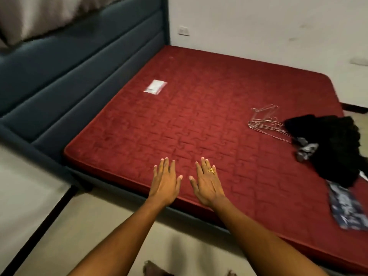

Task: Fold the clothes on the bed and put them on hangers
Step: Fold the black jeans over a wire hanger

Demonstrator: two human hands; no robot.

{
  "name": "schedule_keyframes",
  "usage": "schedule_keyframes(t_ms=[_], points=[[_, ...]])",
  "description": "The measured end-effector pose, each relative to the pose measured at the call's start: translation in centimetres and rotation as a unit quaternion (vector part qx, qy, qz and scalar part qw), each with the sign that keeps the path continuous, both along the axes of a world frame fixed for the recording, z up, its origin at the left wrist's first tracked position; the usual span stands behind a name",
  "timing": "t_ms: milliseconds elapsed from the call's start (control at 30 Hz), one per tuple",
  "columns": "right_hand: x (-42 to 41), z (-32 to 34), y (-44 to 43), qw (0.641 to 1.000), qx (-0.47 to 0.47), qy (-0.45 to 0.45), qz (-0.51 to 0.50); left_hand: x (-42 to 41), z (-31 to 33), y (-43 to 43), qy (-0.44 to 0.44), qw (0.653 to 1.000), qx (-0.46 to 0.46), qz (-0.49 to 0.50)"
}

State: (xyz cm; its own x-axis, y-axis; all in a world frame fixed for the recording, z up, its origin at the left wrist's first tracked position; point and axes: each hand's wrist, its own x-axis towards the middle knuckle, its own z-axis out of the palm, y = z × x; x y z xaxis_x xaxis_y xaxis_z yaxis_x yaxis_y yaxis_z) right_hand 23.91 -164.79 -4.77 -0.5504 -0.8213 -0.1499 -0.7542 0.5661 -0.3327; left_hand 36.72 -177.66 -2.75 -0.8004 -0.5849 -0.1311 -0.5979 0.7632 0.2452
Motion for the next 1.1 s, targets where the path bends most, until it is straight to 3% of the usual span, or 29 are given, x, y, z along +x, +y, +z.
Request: schedule_keyframes(t_ms=[267, 500, 800, 1100], points=[[-14.2, -0.7, 21.7, 0.992, 0.007, -0.029, -0.123, -16.9, -2.0, 19.1, -0.009, 0.996, 0.029, -0.082], [-24.7, -0.9, 35.0, 0.968, 0.002, -0.033, -0.250, -29.5, -1.0, 29.7, -0.039, 0.977, 0.026, -0.207], [-36.1, -2.9, 44.0, 0.937, 0.018, -0.050, -0.346, -46.3, -4.7, 36.4, -0.067, 0.946, 0.038, -0.314], [-50.0, -9.0, 48.5, 0.934, 0.022, -0.096, -0.343, -59.4, -8.0, 42.6, -0.084, 0.946, 0.068, -0.306]])
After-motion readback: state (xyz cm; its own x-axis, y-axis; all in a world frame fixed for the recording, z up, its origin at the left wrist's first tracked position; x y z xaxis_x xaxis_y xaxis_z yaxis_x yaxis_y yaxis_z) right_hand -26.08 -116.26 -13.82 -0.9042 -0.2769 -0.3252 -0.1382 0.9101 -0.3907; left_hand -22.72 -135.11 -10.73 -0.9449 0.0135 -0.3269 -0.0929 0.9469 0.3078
